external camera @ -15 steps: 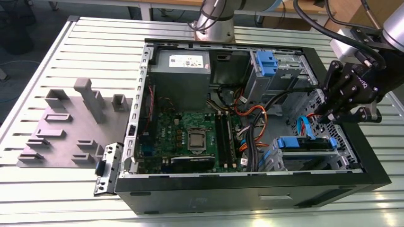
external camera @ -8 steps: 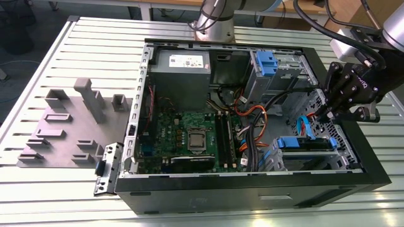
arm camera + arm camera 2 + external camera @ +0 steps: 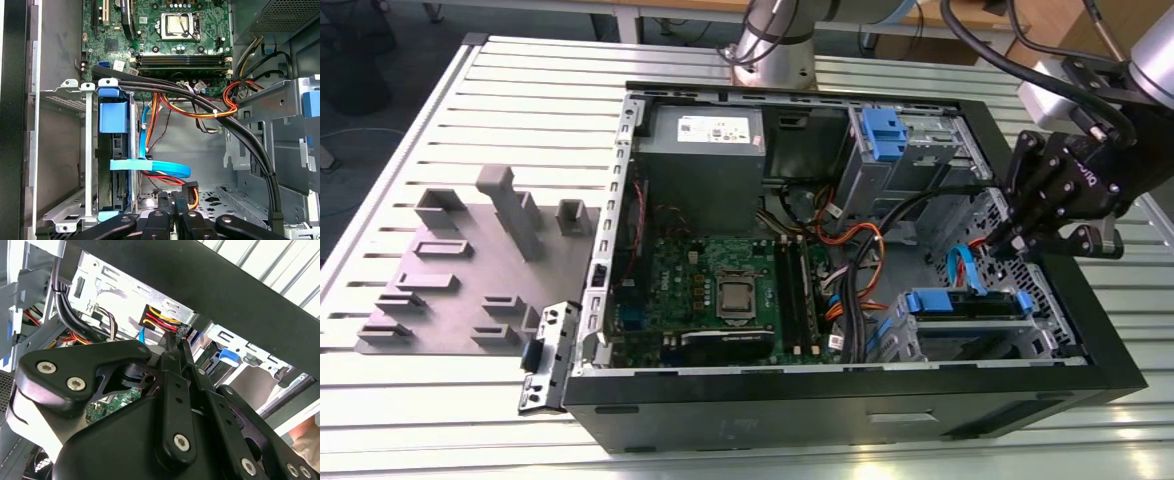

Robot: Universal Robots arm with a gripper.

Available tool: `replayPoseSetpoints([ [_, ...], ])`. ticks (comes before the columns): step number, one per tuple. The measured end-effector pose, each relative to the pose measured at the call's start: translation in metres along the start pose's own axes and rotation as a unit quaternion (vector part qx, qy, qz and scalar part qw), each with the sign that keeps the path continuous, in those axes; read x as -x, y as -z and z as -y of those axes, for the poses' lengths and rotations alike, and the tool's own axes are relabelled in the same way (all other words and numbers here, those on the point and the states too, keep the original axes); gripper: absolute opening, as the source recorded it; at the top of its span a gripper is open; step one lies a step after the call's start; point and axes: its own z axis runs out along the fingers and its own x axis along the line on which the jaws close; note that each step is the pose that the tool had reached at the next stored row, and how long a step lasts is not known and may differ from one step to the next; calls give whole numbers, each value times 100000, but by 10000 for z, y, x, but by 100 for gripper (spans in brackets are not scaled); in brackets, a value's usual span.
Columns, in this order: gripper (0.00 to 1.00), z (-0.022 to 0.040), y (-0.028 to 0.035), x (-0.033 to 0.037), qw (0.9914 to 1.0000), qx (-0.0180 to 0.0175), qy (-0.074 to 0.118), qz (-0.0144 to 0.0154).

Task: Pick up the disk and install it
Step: 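Insert the second disk wire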

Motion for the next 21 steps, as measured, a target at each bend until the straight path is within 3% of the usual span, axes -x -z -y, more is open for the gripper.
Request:
replayPoseSetpoints([
  [9,16,-10,43,2,100000,-50,3,-5],
  [21,16,-205,27,-42,99997,-757,-6,-309],
])
